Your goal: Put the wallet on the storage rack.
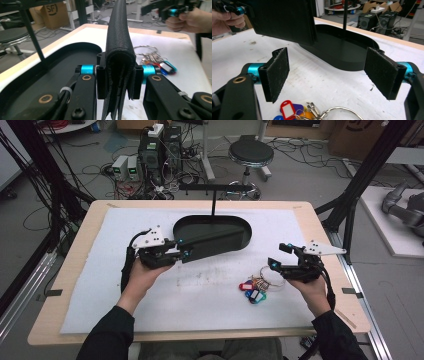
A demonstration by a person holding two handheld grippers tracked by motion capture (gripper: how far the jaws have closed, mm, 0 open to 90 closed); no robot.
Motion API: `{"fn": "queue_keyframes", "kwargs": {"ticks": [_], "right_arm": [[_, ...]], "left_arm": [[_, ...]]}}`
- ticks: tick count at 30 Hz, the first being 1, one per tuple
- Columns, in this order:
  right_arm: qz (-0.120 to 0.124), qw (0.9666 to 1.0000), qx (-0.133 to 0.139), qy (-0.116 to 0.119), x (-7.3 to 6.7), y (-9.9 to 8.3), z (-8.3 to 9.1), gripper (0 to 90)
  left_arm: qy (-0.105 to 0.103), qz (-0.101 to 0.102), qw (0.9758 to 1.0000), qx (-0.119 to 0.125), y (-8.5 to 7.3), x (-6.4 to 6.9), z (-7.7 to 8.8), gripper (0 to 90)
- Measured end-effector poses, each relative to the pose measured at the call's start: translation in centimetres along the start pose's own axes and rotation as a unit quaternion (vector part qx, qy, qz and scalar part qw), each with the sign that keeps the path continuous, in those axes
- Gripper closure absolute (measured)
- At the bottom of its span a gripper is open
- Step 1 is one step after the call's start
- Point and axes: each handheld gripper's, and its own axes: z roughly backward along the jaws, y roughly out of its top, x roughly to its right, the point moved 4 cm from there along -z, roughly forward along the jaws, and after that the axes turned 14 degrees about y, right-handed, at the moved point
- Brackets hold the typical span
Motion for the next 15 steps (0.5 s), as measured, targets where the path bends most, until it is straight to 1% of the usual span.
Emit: {"fn": "queue_keyframes", "kwargs": {"ticks": [1, 2, 4, 9, 12, 15], "right_arm": [[0.001, 1.0000, 0.000, -0.007, 0.1, 0.0, 0.1, 20.9], [-0.003, 1.0000, 0.001, -0.009, 0.1, 0.0, 0.2, 20.9], [-0.001, 0.9999, 0.001, -0.014, 0.3, -0.1, 0.3, 20.9], [-0.001, 0.9998, 0.001, -0.020, 0.5, -0.1, 0.4, 21.0], [-0.001, 0.9997, -0.002, -0.024, 0.6, -0.2, 0.4, 21.0], [-0.002, 0.9997, -0.001, -0.026, 0.6, -0.2, 0.4, 21.0]], "left_arm": [[0.003, 0.000, 1.0000, 0.001, 0.1, -0.1, -0.2, 73.9], [0.007, -0.001, 1.0000, 0.000, 0.2, -0.2, -0.4, 73.9], [0.014, -0.002, 0.9999, 0.002, 0.3, -0.4, -1.0, 73.9], [0.029, 0.002, 0.9996, -0.002, 0.5, -1.2, -2.3, 73.9], [0.039, 0.002, 0.9992, -0.006, 0.5, -1.9, -3.3, 74.1], [0.055, 0.003, 0.9985, -0.001, 0.3, -2.5, -4.1, 74.1]]}}
